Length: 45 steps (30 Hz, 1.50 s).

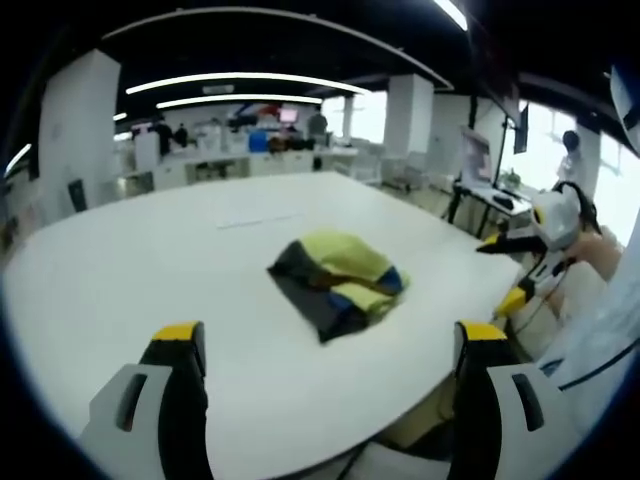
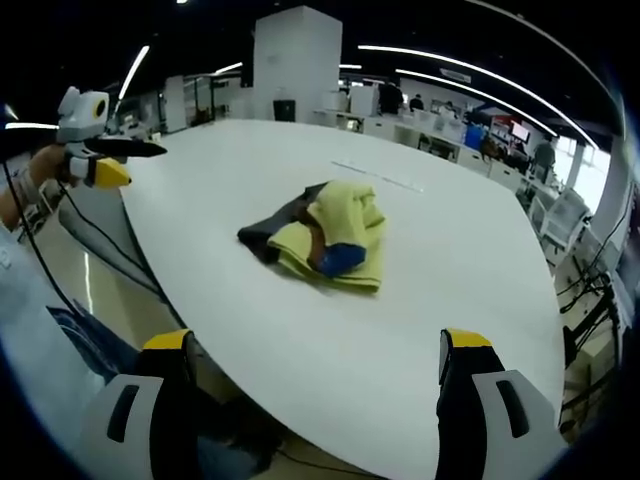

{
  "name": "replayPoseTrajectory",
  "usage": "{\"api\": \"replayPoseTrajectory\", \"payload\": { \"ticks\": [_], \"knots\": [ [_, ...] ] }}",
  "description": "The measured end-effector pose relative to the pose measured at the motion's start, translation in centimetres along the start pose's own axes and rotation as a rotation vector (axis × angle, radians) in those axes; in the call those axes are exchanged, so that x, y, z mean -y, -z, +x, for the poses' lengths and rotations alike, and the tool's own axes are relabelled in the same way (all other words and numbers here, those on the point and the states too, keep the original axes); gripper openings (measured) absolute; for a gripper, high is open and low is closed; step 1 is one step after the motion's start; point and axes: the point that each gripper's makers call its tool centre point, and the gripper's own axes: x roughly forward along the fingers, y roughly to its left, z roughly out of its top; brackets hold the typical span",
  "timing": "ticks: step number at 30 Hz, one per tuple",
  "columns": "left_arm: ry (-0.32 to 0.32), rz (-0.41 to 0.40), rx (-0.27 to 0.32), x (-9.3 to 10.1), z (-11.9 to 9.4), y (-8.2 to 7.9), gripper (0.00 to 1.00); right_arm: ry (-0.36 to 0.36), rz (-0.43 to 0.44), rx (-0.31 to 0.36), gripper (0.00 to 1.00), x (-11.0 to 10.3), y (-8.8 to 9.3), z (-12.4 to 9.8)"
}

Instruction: Fold the garment on the visible template until the final outline fits inside the template.

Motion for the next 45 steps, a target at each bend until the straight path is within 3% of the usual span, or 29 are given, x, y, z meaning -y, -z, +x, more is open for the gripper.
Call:
{"api": "replayPoseTrajectory", "payload": {
  "ticks": [24,33,45],
  "knots": [
    [-0.002,0.001,0.016,-0.1,-0.4,0.0,0.99,0.020,-0.013,0.011,1.00,0.2,-0.5,-0.5],
    [0.013,0.015,0.018,0.6,-0.5,-0.2,0.99,0.016,-0.015,0.028,1.00,0.0,-0.7,-0.5],
    [0.023,0.052,-0.021,1.3,-0.2,0.6,0.99,0.001,-0.033,0.035,1.00,-0.5,-0.6,-0.3]
  ]
}}
